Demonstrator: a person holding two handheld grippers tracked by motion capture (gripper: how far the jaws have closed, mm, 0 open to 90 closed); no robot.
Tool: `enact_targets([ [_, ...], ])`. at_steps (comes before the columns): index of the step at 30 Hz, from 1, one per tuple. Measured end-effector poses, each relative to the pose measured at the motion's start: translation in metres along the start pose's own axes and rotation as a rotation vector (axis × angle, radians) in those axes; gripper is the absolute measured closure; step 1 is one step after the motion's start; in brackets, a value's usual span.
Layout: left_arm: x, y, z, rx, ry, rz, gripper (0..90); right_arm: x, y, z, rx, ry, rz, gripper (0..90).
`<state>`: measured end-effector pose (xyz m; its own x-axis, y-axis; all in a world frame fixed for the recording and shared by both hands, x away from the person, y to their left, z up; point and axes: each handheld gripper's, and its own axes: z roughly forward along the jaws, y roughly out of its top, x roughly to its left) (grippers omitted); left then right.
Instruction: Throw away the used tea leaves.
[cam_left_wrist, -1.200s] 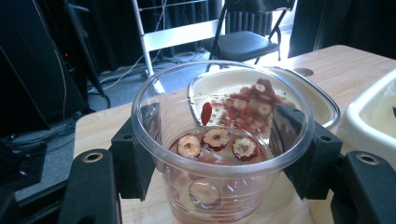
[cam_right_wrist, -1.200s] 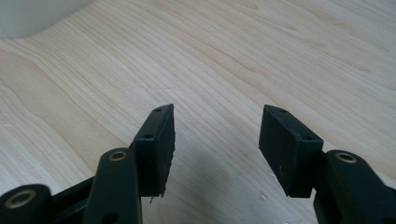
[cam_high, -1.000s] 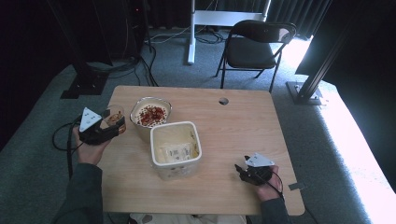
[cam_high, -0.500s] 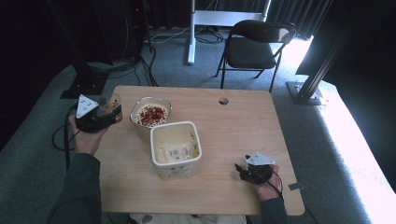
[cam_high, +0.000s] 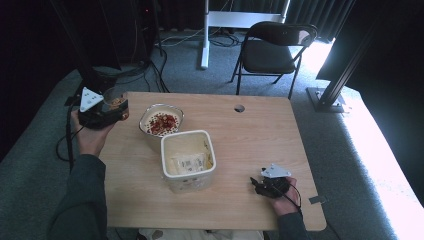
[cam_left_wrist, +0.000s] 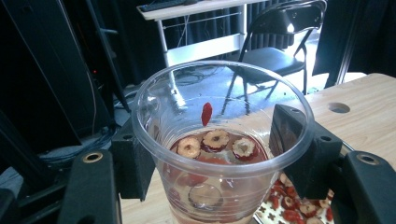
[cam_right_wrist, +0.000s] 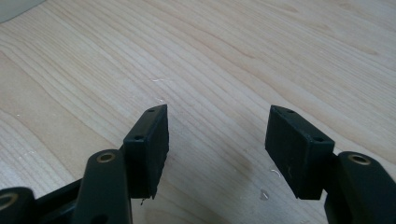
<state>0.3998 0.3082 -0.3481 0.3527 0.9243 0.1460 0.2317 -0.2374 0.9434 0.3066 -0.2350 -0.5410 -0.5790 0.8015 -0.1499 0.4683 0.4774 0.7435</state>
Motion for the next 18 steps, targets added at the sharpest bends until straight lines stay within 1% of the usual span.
enact_targets([
  [4,0.002,0.003,0.005,0.011,0.004,-0.001,35.6,0.0,-0.001,0.002,0.012,0.0,-0.001,38.7],
  [9,0.003,0.005,0.012,0.033,0.011,-0.002,35.6,-0.003,-0.004,0.003,0.005,0.012,0.022,38.6],
  [14,0.001,0.007,0.019,0.051,0.016,0.013,35.6,-0.003,-0.005,0.003,0.001,0.015,0.034,38.3],
  [16,-0.001,0.008,0.022,0.061,0.019,0.025,35.6,-0.004,-0.005,0.003,-0.001,0.016,0.036,38.2],
  [18,-0.004,0.009,0.025,0.065,0.012,0.032,35.5,-0.004,-0.006,0.004,-0.004,0.018,0.04,38.1],
])
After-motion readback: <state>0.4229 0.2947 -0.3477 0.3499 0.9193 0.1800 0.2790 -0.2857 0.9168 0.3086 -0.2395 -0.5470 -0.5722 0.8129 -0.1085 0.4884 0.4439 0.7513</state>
